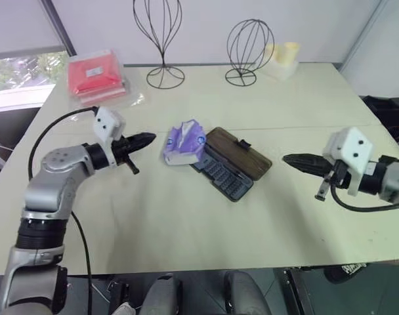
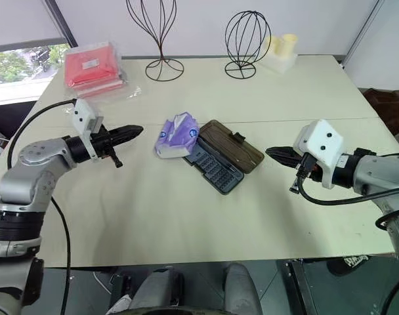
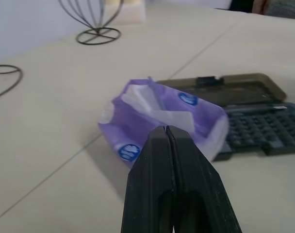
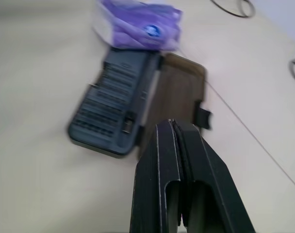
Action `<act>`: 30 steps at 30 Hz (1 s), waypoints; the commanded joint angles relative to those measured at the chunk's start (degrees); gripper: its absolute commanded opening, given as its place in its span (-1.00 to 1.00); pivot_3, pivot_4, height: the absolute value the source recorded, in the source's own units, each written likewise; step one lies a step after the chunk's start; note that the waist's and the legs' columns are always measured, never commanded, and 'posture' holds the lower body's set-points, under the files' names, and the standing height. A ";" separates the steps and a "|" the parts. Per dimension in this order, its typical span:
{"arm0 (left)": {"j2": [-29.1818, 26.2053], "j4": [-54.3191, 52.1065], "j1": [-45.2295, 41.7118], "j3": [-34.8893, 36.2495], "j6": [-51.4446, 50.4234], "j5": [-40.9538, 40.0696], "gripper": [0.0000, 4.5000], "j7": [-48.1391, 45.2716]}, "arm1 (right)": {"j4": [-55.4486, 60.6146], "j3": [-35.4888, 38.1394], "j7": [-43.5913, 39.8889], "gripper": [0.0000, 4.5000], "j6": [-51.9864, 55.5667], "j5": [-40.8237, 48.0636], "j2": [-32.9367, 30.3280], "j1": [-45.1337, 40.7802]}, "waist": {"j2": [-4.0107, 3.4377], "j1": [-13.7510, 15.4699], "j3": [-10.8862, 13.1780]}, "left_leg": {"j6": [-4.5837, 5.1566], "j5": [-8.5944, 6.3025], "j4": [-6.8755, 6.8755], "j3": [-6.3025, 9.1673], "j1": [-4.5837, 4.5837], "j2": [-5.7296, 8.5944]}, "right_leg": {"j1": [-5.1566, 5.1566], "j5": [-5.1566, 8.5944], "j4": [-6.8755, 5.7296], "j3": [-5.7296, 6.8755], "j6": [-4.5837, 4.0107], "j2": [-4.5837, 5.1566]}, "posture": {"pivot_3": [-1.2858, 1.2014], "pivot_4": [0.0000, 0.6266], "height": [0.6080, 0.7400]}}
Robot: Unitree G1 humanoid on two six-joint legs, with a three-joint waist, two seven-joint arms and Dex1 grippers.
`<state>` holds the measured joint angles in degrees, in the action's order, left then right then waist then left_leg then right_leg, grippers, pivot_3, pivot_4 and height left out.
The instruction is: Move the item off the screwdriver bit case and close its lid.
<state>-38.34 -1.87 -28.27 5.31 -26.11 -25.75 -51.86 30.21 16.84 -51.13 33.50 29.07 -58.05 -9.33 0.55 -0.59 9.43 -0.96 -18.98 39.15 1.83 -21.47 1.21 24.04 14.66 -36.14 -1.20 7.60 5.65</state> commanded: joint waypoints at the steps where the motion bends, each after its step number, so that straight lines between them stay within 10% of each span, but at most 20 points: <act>1: -1.05 -0.67 0.09 0.42 0.56 0.10 -1.00 -1.05 | 1.72 0.45 0.04 -0.99 -0.03 0.67 -0.64 -1.82 | 0.01 -0.01 0.00 | 0.00 0.00 0.00 0.00 0.00 0.00 | 0.00 0.00 0.00 0.00 0.00 0.00 | 0.03 -0.52 1.00; 30: -0.37 -2.15 -0.28 -0.26 -3.03 -0.95 -1.00 -2.71 | 2.77 -1.71 2.20 -0.99 -0.50 0.12 0.90 -2.00 | 0.06 -0.02 0.04 | -0.01 0.00 0.00 0.01 -0.01 -0.01 | 0.02 0.00 -0.01 0.00 0.00 0.01 | 0.03 -0.52 1.00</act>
<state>-38.07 -2.95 -27.49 4.94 -29.79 -26.61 -54.18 31.25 14.25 -49.33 33.85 29.41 -57.32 -11.01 0.61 -0.61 9.47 -0.96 -18.98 39.15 1.84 -21.48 1.20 24.06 14.66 -36.14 -1.20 7.60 5.65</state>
